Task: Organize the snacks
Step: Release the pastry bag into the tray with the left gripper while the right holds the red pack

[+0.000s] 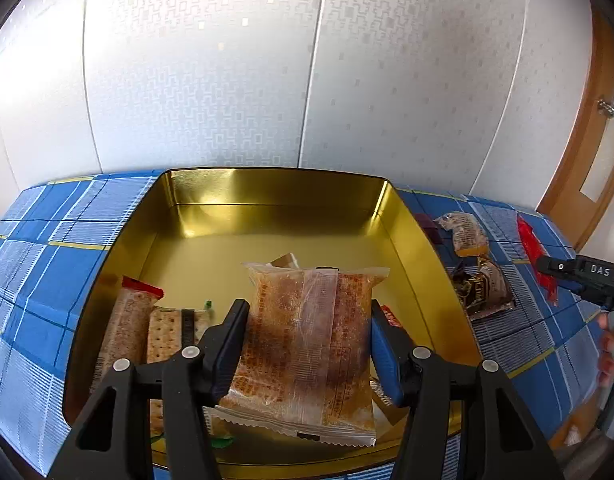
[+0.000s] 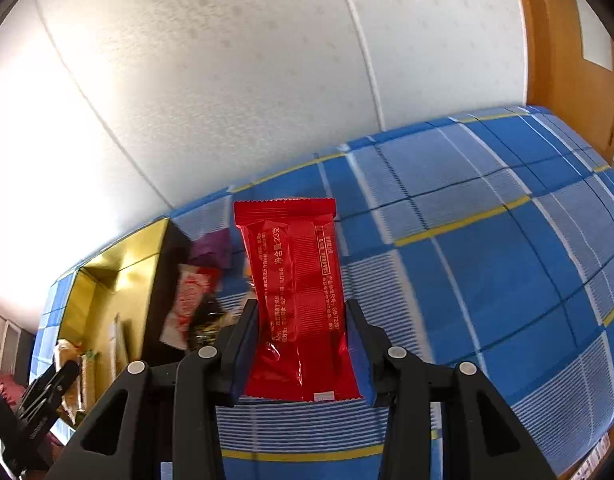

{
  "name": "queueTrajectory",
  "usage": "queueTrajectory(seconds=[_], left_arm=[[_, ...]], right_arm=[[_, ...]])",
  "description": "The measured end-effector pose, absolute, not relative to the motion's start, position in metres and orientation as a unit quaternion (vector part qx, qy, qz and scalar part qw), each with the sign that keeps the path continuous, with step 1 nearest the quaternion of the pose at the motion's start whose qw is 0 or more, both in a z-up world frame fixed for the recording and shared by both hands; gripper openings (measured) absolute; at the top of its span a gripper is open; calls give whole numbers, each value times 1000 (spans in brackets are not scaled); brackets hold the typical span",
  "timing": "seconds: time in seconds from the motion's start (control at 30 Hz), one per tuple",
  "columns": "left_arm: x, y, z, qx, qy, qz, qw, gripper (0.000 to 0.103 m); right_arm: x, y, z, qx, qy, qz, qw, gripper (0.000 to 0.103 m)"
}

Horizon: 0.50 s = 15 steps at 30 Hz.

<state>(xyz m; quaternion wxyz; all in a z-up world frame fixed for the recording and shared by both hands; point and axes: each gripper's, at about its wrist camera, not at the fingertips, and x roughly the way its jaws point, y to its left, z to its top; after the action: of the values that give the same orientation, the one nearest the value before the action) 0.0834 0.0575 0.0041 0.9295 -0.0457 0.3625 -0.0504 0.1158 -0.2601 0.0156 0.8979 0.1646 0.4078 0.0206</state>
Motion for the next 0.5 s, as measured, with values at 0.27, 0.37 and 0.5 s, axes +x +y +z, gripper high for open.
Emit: queueTrajectory(seconds=[0.27,0.37,0.5], left_arm=[[87,80,-3,-64,381,-22,922,58],[88,89,-7,-72,391,-14,917,58],[89,95,-13,-76,402,-9,912,58]], right_arm=[[119,-218,26,148,396,74,903,42],[121,-204,27,143,398,89,902,42],[120,-193,29,142,395,107,901,42]])
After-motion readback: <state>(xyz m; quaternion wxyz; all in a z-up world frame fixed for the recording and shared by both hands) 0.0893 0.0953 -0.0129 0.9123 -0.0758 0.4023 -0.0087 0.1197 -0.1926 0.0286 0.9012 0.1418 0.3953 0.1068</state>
